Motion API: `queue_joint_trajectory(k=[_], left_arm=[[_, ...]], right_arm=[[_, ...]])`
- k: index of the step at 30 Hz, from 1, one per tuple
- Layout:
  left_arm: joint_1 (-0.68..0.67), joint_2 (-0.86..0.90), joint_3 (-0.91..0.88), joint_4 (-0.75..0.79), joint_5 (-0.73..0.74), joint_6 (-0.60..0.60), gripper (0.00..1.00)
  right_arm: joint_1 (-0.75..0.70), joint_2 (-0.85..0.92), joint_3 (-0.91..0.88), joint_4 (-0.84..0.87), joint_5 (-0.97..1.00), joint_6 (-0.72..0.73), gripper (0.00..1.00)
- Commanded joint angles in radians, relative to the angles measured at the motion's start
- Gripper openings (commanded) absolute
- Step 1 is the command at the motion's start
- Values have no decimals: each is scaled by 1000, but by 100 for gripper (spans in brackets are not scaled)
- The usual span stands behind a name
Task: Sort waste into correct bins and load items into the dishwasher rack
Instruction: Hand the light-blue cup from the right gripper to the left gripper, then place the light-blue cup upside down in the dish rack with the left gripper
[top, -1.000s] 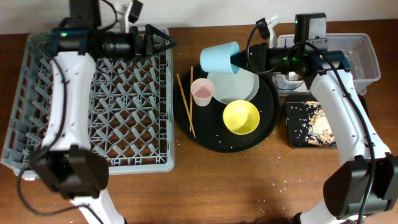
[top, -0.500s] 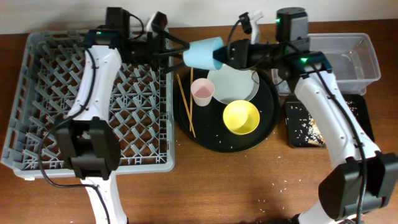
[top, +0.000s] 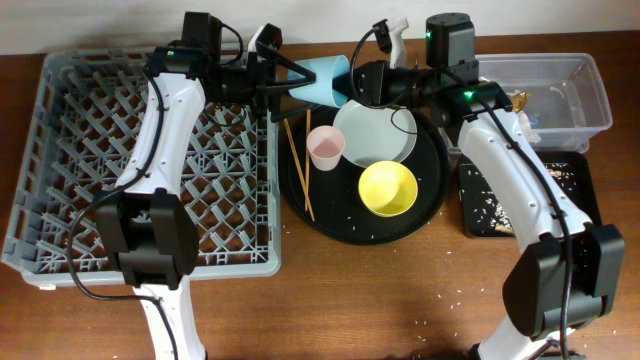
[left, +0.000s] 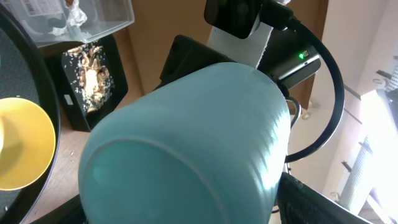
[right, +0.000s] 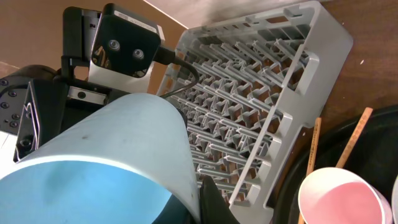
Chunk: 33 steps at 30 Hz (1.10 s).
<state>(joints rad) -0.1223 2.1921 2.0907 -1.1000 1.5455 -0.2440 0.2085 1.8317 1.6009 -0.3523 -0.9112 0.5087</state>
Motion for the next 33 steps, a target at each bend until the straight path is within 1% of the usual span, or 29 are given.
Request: queue_joint_trajectory(k=[1, 2, 3, 8, 10, 12, 13, 15, 19, 21, 22, 24, 25, 27, 29, 30, 32, 33], left_arm=[[-12, -5, 3, 1, 28, -2, 79], [-11, -5, 3, 1, 28, -2, 86], [-10, -5, 3, 1, 29, -2, 99], [-8, -5, 3, 1, 29, -2, 99], [-8, -5, 3, 1, 29, -2, 98], [-8, -5, 3, 1, 29, -2, 89], [-6, -5, 3, 1, 29, -2, 84], [-4, -5, 3, 1, 29, -2, 78], [6, -5, 3, 1, 29, -2, 70], [9, -5, 3, 1, 29, -2, 68], [9, -5, 3, 1, 28, -2, 66], [9, -5, 3, 1, 28, -2, 65], [9, -5, 3, 1, 29, -2, 65], [9, -5, 3, 2, 28, -1, 65], [14, -5, 3, 17, 25, 6, 64], [19, -5, 3, 31, 19, 6, 65], [41, -5, 3, 78, -11, 6, 65], [56, -5, 3, 103, -48, 6, 65]], right_arm=[[19, 29, 6, -1, -33, 1, 4], [19, 29, 6, -2, -48, 1, 4], [21, 29, 6, 0, -69, 2, 4], [21, 29, 6, 21, -93, 14, 4], [21, 29, 6, 21, -102, 24, 4], [27, 29, 6, 19, -111, 24, 4], [29, 29, 6, 20, -110, 24, 4], [32, 29, 6, 20, -110, 24, 4], [32, 29, 6, 19, -110, 24, 4], [32, 29, 6, 15, -110, 23, 4], [32, 29, 6, 12, -109, 23, 17], [32, 29, 6, 8, -102, 23, 48], [32, 29, 6, 9, -98, 23, 71], [26, 29, 6, 8, -90, 23, 89], [19, 29, 6, 4, -91, 24, 97], [13, 29, 6, -3, -91, 23, 98], [-8, 29, 6, -27, -91, 23, 99], [-21, 29, 6, -43, -91, 20, 98]])
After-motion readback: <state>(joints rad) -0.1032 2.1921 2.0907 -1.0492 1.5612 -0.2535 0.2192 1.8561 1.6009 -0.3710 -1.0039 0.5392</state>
